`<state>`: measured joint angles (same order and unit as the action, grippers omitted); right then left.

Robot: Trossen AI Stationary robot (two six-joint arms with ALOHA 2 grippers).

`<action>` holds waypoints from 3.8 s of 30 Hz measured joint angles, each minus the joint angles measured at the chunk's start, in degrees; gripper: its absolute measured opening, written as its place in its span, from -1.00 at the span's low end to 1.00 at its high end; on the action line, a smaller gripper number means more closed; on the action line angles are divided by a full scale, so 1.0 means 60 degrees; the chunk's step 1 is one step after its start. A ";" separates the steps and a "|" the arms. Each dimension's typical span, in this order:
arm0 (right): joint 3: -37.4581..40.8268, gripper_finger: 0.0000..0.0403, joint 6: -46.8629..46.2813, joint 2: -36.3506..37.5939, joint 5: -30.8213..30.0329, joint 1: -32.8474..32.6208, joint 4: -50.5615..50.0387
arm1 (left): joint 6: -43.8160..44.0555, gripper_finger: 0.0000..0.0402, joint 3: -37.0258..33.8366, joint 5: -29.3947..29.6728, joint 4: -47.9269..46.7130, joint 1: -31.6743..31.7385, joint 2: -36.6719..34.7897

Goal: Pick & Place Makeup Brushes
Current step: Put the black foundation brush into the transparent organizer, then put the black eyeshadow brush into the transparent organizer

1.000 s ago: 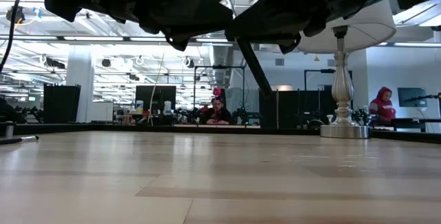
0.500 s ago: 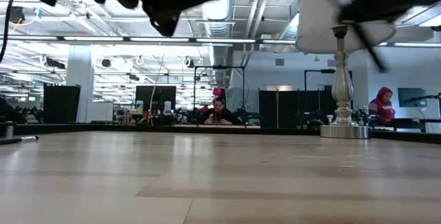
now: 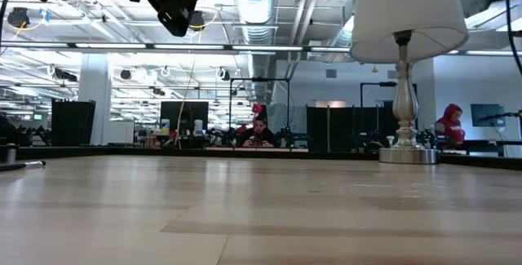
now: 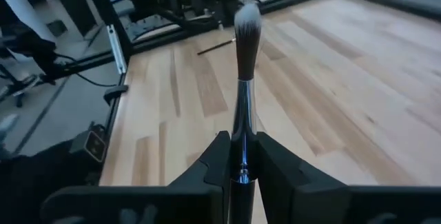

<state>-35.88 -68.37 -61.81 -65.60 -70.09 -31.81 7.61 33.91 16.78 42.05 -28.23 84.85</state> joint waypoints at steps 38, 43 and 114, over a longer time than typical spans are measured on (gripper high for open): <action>-0.0007 -0.70 -0.7892 -0.0815 0.3974 -0.2801 -0.4977 | 0.0034 -0.47 0.0007 0.0029 -0.0009 0.0004 0.0057; -0.0007 -0.70 -0.7886 -0.0822 0.3942 -0.2801 -0.4976 | 0.0034 -0.47 0.0007 0.0078 -0.0005 0.0004 0.0061; -0.2240 -0.40 0.6775 -0.4504 0.2944 0.6385 0.2442 | 1.2836 -0.18 -0.0235 -0.1268 -1.5400 0.0014 -0.2696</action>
<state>-49.32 -27.72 -88.83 -47.94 -31.78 -17.16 84.63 32.50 9.17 -50.35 -28.14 68.67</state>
